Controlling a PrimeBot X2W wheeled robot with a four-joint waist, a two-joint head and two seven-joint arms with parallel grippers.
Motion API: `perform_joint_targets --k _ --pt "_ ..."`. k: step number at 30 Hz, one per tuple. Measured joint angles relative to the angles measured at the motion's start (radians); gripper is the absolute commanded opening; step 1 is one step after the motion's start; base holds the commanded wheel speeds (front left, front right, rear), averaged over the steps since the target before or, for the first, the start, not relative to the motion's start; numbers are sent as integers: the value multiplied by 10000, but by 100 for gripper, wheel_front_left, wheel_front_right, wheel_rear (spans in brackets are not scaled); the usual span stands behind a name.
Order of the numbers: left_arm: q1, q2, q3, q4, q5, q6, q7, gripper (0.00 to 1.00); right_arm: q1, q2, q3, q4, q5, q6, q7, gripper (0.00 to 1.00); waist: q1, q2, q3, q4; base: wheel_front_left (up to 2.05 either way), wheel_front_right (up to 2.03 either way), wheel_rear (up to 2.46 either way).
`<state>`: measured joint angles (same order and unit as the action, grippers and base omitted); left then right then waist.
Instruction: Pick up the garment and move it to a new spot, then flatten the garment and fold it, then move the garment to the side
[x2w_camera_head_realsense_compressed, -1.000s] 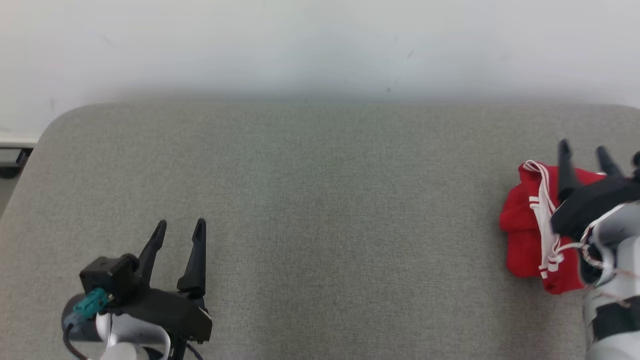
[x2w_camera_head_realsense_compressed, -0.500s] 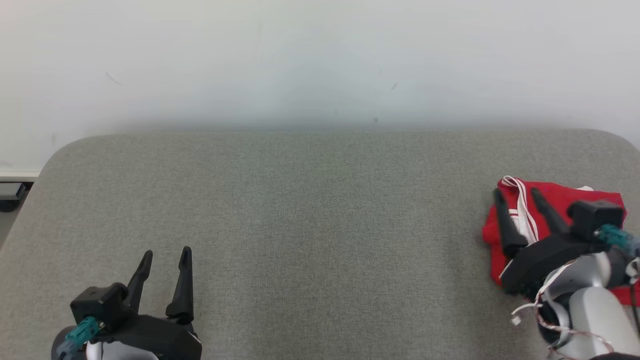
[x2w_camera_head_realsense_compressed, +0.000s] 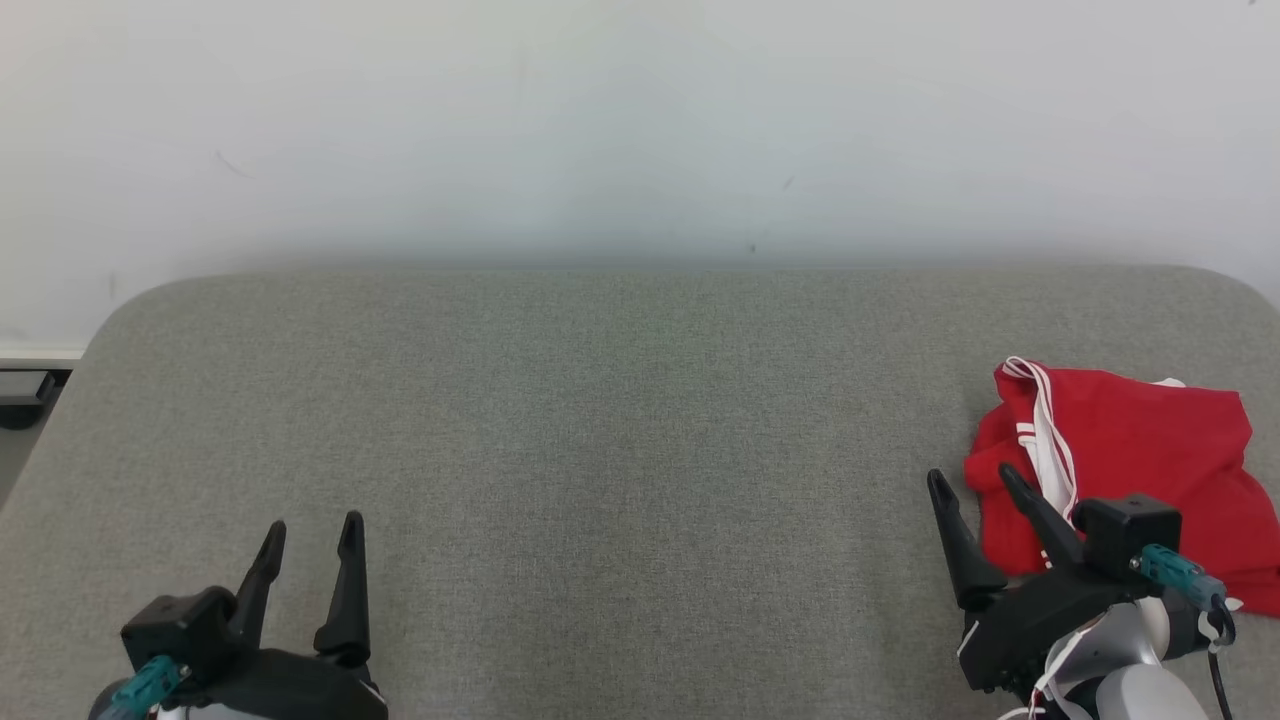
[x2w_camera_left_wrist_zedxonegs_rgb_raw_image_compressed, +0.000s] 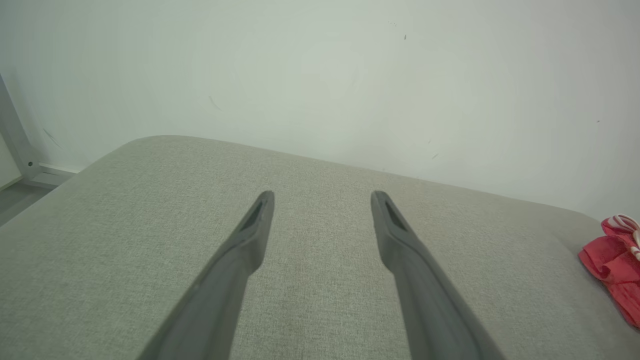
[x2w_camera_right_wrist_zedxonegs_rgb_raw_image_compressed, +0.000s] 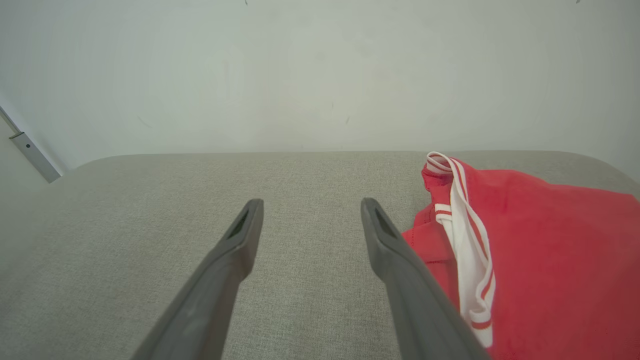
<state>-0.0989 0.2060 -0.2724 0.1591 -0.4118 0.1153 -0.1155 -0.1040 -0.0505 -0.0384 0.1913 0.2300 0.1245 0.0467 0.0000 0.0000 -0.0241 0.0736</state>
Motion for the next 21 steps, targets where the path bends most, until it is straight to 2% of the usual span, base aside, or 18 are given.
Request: perform_joint_targets --k 11,18,21 --pt "360 25 192 61 -117 77 6 100 569 21 109 -309 476 -205 -247 100 0 0 -78 -5 0 0 0" --pt "360 33 178 54 -291 73 92 100 652 29 173 -600 642 -612 -485 100 0 0 -73 14 0 0 0" --pt "360 46 178 42 -293 73 94 100 748 31 128 -681 675 -679 -558 100 0 0 -67 8 0 0 0"
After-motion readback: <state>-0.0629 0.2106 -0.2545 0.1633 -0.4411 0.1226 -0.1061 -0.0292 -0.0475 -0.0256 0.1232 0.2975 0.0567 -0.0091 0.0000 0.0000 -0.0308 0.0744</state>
